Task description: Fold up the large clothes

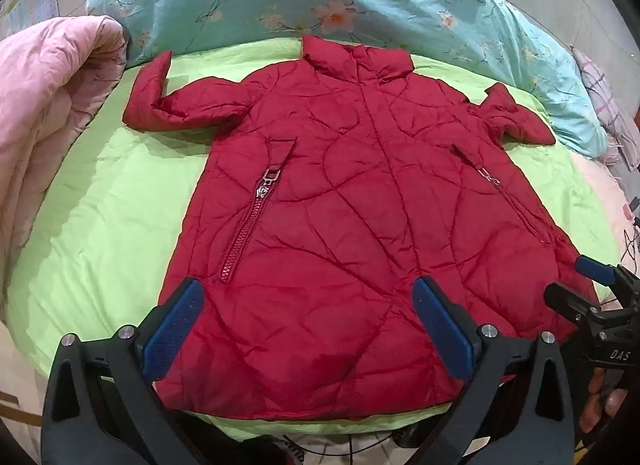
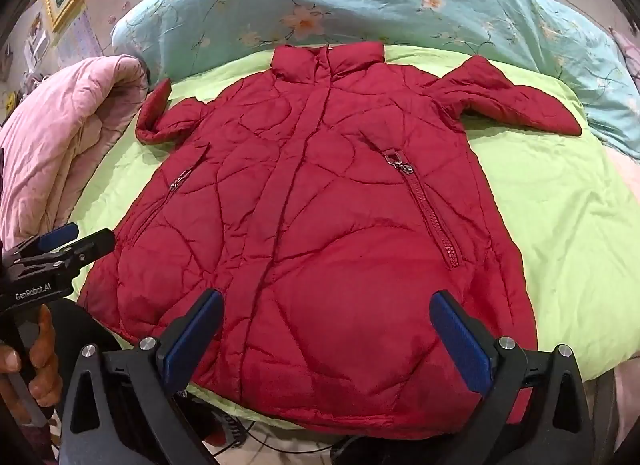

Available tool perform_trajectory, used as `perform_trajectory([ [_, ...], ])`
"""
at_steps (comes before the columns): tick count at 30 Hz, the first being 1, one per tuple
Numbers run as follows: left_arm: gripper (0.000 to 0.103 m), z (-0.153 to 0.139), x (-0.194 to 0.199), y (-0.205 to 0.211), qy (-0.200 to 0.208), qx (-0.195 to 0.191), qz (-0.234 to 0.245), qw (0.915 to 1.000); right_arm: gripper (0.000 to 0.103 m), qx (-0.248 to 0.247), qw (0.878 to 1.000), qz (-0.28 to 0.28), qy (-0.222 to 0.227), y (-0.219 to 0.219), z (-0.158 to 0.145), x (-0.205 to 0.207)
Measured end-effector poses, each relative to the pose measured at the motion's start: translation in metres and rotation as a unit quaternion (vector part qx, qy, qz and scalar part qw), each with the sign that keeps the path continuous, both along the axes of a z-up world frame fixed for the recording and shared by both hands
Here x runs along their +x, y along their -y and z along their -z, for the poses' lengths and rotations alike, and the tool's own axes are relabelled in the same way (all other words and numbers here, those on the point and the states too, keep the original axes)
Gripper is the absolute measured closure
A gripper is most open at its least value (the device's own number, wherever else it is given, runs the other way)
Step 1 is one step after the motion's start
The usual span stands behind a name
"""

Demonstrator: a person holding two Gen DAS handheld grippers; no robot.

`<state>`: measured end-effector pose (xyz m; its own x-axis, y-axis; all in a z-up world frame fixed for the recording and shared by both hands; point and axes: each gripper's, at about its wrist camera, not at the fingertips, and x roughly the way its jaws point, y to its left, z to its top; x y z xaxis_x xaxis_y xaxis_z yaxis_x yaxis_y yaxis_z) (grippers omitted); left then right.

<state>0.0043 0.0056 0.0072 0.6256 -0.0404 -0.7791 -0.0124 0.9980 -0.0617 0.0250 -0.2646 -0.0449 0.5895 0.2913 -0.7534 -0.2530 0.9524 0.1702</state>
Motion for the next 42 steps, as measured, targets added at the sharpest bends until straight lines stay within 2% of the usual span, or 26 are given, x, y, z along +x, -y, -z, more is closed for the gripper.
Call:
perform_trajectory([
  [9, 0.0, -0.015, 0.0, 0.009, 0.002, 0.007, 0.008, 0.9999, 0.0, 0.011, 1.0, -0.001, -0.007, 0.0, 0.004, 0.002],
  [42, 0.0, -0.017, 0.006, 0.012, 0.005, 0.005, 0.018, 0.9998, 0.0, 0.013, 1.0, -0.005, 0.002, -0.004, -0.002, 0.001],
])
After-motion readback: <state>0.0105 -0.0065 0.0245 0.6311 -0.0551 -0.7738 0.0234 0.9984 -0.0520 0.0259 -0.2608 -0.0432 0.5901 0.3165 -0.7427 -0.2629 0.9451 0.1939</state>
